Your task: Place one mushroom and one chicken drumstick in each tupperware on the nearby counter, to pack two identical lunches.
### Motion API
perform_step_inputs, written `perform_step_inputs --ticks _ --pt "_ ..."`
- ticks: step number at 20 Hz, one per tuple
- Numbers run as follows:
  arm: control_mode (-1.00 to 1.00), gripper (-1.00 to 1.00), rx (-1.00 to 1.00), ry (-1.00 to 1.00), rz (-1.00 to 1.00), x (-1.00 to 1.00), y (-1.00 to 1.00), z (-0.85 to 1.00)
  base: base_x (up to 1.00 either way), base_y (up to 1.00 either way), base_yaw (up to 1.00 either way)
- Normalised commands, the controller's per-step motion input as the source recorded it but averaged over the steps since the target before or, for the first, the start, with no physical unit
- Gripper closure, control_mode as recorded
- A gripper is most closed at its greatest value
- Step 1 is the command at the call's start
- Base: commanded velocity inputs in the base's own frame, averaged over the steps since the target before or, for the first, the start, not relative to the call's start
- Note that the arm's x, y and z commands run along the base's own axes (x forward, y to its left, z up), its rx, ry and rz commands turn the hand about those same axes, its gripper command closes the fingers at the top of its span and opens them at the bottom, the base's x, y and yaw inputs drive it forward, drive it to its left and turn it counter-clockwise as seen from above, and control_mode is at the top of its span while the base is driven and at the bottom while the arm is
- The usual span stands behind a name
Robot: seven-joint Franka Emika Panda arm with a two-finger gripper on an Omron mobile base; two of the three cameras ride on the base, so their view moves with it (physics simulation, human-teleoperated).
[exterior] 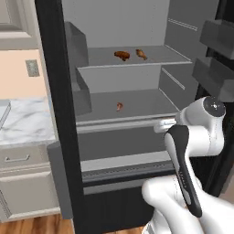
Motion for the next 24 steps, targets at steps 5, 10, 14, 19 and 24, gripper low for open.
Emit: perform_step_inputs --ticks 5,10,14,19,24 --pt "1.0 -1.0 0.0 0.0 0.0 0.0 0.0 0.0 1.0 0.27 -0.01" --pt "-1.0 -1.0 0.0 -0.01 -0.01 0.15 0.1 0.08 0.34 0.08 -0.01" --pt "-1.0 -1.0 0.0 -0.09 0.0 0.01 0.22 0.62 0.0 0.0 0.0" --pt "-1.0 -1.0 -0.01 -0.01 -0.01 0.19 0.32 0.54 0.0 0.0 0.0" --pt "-1.0 -1.0 0.01 0.0 -0.08 0.28 0.04 0.48 0.0 0.0 0.0"
